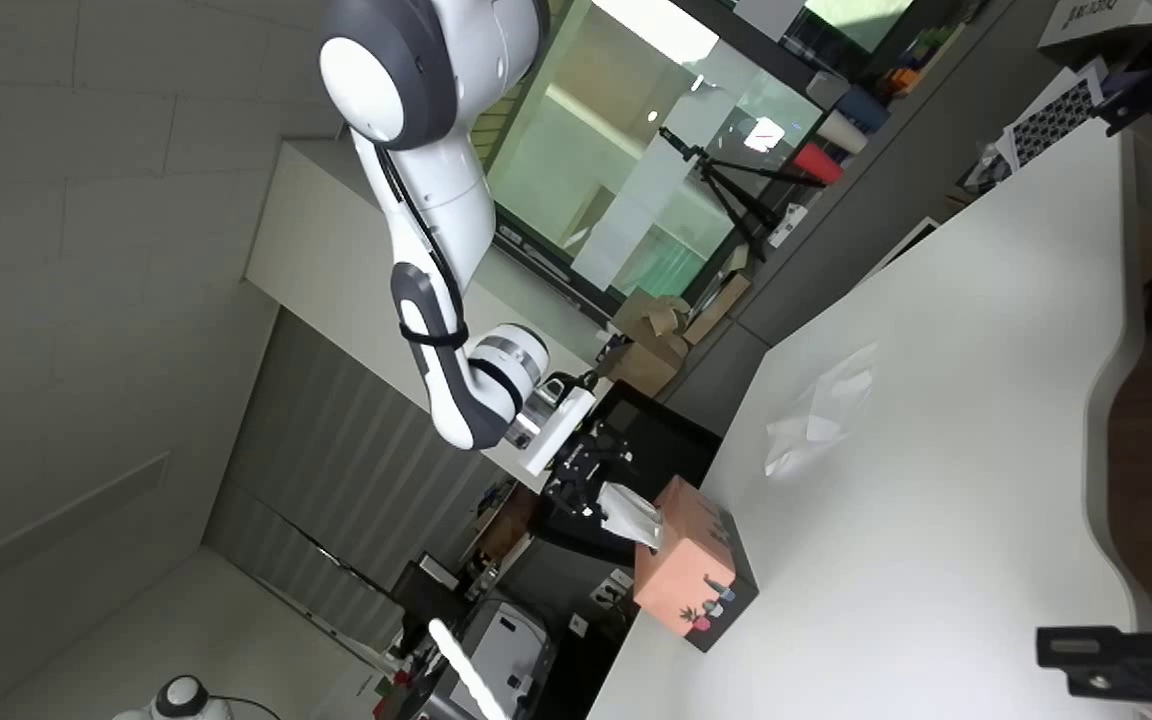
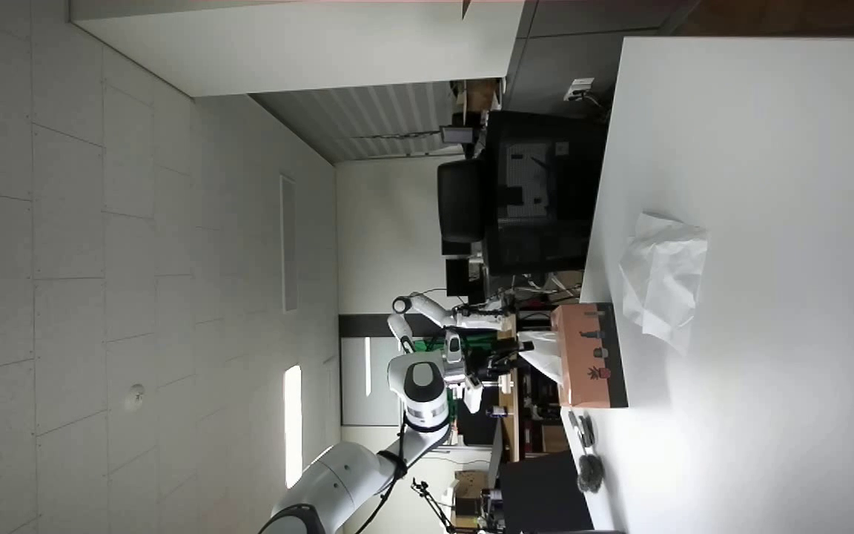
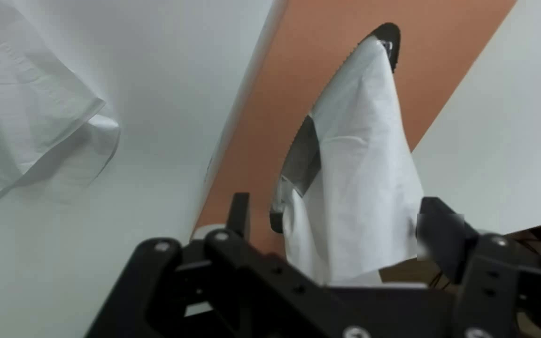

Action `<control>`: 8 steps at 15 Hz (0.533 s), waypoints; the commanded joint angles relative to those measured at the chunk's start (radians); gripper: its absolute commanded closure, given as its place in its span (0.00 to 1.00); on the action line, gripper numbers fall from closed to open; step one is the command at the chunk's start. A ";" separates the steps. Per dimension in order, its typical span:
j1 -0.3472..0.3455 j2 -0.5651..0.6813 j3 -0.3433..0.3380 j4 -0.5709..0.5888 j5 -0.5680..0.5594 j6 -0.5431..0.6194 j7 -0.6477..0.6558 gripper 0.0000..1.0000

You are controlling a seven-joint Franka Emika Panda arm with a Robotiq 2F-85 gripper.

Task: Remove one serviette from the box and place it on the table

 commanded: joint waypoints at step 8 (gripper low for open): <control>0.008 0.094 -0.019 0.120 -0.010 -0.072 0.081 0.88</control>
